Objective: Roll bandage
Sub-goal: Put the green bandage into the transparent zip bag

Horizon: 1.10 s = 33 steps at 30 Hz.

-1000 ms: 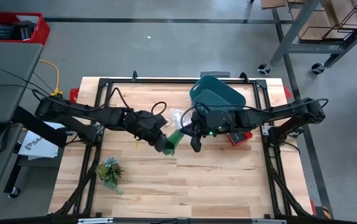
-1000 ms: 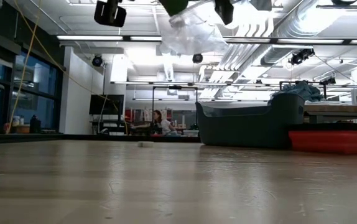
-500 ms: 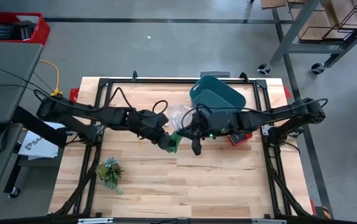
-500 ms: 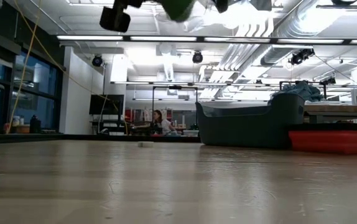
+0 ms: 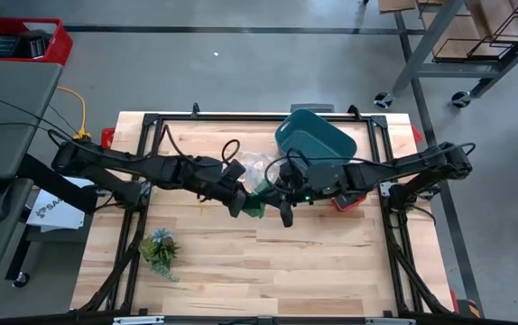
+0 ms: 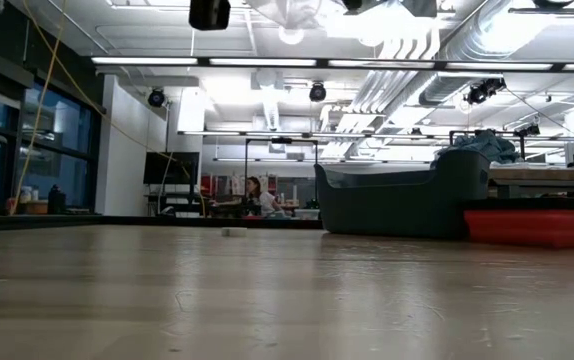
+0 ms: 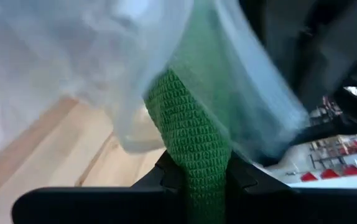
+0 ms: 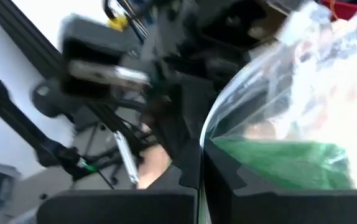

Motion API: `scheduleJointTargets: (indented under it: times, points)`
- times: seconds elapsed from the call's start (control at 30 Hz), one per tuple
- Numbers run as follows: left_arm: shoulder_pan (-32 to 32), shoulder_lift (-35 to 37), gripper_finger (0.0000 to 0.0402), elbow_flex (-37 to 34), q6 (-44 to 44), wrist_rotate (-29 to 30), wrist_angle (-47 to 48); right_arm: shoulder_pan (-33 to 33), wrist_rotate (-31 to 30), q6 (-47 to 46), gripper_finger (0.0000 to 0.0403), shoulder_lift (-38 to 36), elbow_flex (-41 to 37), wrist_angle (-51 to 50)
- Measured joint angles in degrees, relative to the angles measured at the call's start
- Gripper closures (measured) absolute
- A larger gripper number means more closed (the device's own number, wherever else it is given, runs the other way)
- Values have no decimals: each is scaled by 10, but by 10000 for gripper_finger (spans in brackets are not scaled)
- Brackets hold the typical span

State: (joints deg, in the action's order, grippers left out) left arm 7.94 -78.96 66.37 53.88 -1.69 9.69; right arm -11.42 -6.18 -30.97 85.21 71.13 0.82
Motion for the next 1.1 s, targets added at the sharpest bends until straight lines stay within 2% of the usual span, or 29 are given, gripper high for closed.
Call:
scheduleJointTargets:
  times: [0.23, 0.43, 0.57, 0.87, 0.97, 1.1]
  points:
    - [-1, 23, 364, 0, -19, 95, -13, -12, 28, -38, 403, 0, 0, 10]
    - [-2, 49, 364, 0, -53, 113, -24, -27, 20, -51, 403, 0, 0, 11]
    - [-3, 51, 362, 0, -46, 99, -28, -29, 12, -74, 403, 0, 0, 31]
    - [-3, 48, 230, 0, -35, 103, -89, -30, 6, -149, 403, 2, 0, 67]
    - [-3, 48, 201, 0, -32, 91, -94, -36, -1, -213, 403, 3, 0, 69]
    - [6, 48, 185, 0, -39, 91, -64, -54, -28, -277, 403, 3, 0, 48]
